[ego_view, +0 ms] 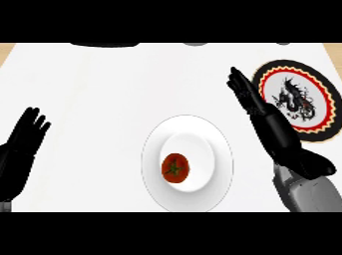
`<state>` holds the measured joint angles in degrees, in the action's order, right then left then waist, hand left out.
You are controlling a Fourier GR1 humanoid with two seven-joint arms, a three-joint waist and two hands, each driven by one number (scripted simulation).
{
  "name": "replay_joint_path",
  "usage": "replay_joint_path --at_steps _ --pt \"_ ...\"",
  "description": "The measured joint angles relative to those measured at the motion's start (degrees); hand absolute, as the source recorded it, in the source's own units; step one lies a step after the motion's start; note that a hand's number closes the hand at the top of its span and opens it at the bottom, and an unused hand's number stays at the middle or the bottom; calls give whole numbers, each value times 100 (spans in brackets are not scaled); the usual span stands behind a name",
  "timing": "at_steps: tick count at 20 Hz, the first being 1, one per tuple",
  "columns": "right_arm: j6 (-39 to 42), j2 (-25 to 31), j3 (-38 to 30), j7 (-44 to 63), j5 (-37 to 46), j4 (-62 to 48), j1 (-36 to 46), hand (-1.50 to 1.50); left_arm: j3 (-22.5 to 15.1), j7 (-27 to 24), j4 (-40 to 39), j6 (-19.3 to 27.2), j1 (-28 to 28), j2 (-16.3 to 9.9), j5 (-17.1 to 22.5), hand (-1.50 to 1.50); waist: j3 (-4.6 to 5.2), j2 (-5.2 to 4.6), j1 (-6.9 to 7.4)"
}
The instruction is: Pick the tomato from the plate and place it in the plate
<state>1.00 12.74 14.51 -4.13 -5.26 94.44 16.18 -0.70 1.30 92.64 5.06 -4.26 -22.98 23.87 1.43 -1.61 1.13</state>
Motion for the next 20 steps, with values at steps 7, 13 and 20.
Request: replay_joint_path --at_steps 7,13,20 --pt "-1396 -542 820 201 1219 227 -425 150 -403 316 -431 681 147 146 -868 0 -58 176 -236" --pt "-2761 54 859 335 3404 -104 -778 150 -535 522 -626 891 39 186 -1090 0 -74 245 -505" --pt "-4254 -1023 1905 -1353 2845 -449 -1824 -150 -842 760 -811 1086 407 434 -1389 0 -156 158 -256"
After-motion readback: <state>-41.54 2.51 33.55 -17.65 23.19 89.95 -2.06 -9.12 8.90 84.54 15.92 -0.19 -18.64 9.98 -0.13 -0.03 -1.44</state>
